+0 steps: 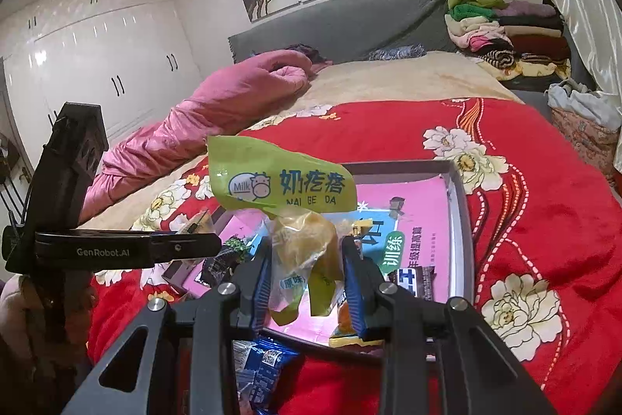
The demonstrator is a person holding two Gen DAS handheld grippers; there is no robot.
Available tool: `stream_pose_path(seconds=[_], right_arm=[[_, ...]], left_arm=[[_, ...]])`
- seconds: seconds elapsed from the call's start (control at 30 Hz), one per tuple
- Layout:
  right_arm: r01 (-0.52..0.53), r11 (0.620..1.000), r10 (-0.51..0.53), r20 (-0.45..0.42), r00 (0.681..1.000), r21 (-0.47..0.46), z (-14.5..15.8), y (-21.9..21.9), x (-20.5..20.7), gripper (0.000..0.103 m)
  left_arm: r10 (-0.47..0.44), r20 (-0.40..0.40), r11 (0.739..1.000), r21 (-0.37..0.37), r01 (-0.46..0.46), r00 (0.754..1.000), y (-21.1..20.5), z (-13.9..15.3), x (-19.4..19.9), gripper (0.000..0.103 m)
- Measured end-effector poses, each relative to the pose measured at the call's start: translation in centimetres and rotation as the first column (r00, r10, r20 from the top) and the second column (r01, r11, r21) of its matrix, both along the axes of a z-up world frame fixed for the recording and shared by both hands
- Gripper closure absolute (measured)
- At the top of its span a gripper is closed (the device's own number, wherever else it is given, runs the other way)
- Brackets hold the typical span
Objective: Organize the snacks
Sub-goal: 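Carry the biscuit pack toward the tray with the left tool while the right tool carries the green bag, then lower the biscuit pack into the tray with the left tool while the right tool lowers the green bag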
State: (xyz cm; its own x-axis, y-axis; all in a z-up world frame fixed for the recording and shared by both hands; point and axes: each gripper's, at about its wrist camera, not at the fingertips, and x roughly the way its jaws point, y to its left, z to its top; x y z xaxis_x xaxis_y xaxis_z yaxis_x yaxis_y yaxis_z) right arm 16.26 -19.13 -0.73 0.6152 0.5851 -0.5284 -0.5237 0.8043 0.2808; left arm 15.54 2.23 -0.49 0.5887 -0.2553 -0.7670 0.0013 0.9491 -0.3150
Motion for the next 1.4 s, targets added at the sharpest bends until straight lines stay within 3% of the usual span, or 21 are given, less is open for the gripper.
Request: stream_pose_path(seconds=[0.53,0.87,1.4], right_arm=[[-0.056,0.998,0.054,-0.069,0.996,-0.028,-2.0,2.0,0.6,0.069],[-0.040,0.997,0.032,-0.120,0.992,-0.061,-3.4,2.2,1.5,0.069],[0.027,0.993,-0.040,-0.116,0.992,-0.114,-4.1,1.4,2.1,0.068]], left_arm=[[0.008,-0.028,0.998,0.055,-0.006,1.000,0.1,-1.6,0.7,0.063],[0.008,-0.035,0.997,0.083,-0.005,0.999,0.0,-2.3,1.3,0.063],[0.009,-0.030,0.991,0.137,-0.005,1.000,-0.4,-2.4,1.5,0.063]])
